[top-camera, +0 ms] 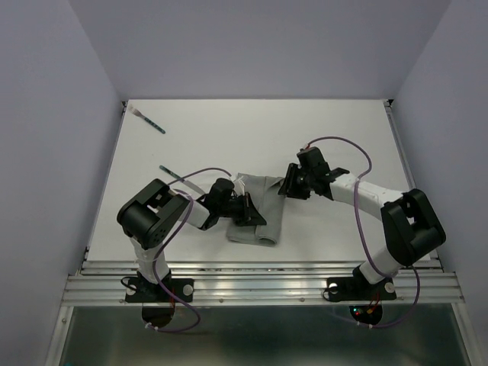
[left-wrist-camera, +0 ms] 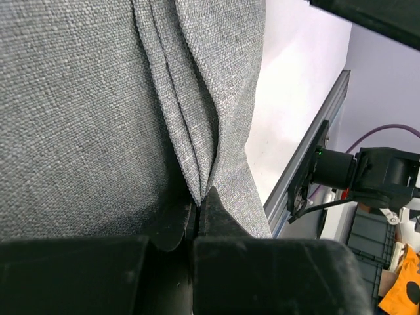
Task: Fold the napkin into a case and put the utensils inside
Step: Fold the lower triangle-folded napkin at the center of the board.
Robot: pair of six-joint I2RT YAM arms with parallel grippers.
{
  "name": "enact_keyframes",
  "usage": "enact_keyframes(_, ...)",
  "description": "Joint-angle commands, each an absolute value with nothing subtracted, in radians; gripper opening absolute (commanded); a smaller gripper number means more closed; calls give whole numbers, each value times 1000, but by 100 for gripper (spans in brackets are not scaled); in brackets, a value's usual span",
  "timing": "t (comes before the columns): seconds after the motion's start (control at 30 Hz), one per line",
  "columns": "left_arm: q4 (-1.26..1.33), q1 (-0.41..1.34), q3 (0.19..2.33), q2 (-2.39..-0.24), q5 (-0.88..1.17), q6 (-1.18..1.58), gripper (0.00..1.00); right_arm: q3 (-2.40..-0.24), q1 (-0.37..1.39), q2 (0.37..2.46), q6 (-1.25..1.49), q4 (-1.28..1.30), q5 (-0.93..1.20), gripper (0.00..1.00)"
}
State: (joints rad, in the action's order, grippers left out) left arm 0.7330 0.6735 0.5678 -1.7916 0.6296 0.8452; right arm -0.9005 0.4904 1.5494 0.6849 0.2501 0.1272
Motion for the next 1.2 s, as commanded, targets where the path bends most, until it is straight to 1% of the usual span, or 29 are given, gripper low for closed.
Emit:
enact_keyframes(0.0, 692, 669, 604, -1761, 647, 790, 0, -971, 483, 1578, 672, 216, 98, 43)
enact_keyframes(0.13, 690, 667, 609, -1778, 653, 788, 0, -1023, 483, 1618, 669, 225, 58, 37)
enact_keyframes(0.2, 690, 667, 609, -1779, 655, 787, 0, -1054, 483, 1638, 664, 236, 38, 36)
enact_keyframes(0.3, 690, 669, 606, -1779, 653, 785, 0, -1077, 483, 1652, 666, 244, 5, 29)
enact_keyframes(0.43, 689, 667, 609, -1786, 653, 787, 0, -1074, 456, 1654, 678, 244, -37, 29)
enact_keyframes(0.5, 689, 669, 612, -1787, 653, 787, 0, -1071, 443, 1657, 678, 244, -32, 31)
enact_keyframes(0.53, 689, 669, 611, -1789, 655, 787, 0, -1068, 443, 1657, 678, 244, -31, 37)
enact_keyframes(0.63, 689, 669, 612, -1792, 657, 785, 0, -1065, 433, 1664, 673, 239, -22, 46)
enact_keyframes(0.7, 689, 667, 614, -1796, 655, 785, 0, -1071, 433, 1680, 672, 235, -9, 48)
enact_keyframes(1.0, 689, 667, 620, -1805, 657, 785, 0, -1123, 433, 1732, 677, 193, 100, 46)
enact_keyframes(1.17, 689, 667, 624, -1810, 660, 784, 0, -1146, 433, 1766, 684, 181, 129, 40)
